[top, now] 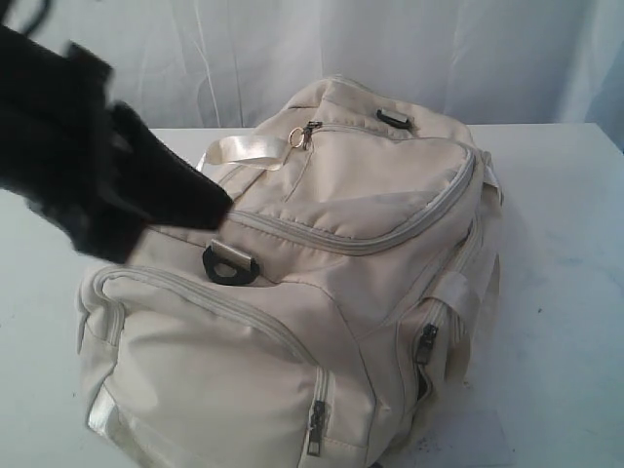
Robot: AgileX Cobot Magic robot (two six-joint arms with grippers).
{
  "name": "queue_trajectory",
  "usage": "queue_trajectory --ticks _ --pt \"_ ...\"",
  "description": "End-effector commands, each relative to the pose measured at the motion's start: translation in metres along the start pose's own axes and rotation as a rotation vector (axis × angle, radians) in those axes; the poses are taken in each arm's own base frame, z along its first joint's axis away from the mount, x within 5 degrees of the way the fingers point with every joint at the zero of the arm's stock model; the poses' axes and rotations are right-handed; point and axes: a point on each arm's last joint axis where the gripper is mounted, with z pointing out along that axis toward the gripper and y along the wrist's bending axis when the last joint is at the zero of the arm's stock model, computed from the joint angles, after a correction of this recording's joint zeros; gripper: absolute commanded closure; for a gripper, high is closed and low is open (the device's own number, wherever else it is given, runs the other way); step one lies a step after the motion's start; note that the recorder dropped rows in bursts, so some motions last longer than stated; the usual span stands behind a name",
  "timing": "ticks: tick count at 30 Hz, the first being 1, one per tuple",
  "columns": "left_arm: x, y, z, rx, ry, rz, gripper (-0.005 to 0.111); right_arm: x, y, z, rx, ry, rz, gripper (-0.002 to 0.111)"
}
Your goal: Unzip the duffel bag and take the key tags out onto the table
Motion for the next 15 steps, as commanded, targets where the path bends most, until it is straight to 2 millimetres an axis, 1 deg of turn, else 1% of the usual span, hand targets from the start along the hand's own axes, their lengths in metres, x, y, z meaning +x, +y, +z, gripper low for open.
queue_trajectory --ticks 1,3,4,5,6,7,8,12,14,15 --pt "0.002 -0.027 0.047 0.019 0.212 0.226 0.107 0.000 0.000 0.000 -0.001 -0.015 -0.001 0.108" --pt "0.007 -0.032 0.063 -0.018 0.289 0.363 0.106 0.000 0.000 0.000 -0.001 -0.015 -0.001 0.108" --pt "0.010 -0.031 0.067 -0.044 0.333 0.422 0.104 0.000 0.000 0.000 -0.001 -0.015 -0.001 0.108" --pt "0.013 -0.029 0.070 -0.074 0.388 0.510 0.099 0.000 0.000 0.000 -0.001 -0.015 -0.001 0.108" --pt "0.015 -0.026 0.071 -0.110 0.441 0.582 0.093 0.000 0.000 0.000 -0.001 -0.015 -0.001 0.108" --pt "0.017 -0.023 0.072 -0.131 0.481 0.611 0.087 0.000 0.000 0.000 -0.001 -0.015 -0.001 0.108" --pt "0.019 -0.020 0.073 -0.145 0.514 0.626 0.077 0.000 0.000 0.000 -0.001 -0.015 -0.001 0.108" --pt "0.020 -0.019 0.074 -0.154 0.526 0.641 0.033 0.000 0.000 0.000 -0.001 -0.015 -0.001 0.108" --pt "0.017 -0.019 0.075 -0.153 0.495 0.679 0.021 0.000 0.000 0.000 -0.001 -0.015 -0.001 0.108" --pt "0.016 -0.019 0.077 -0.154 0.474 0.697 0.020 0.000 0.000 0.000 -0.001 -0.015 -0.001 0.108"
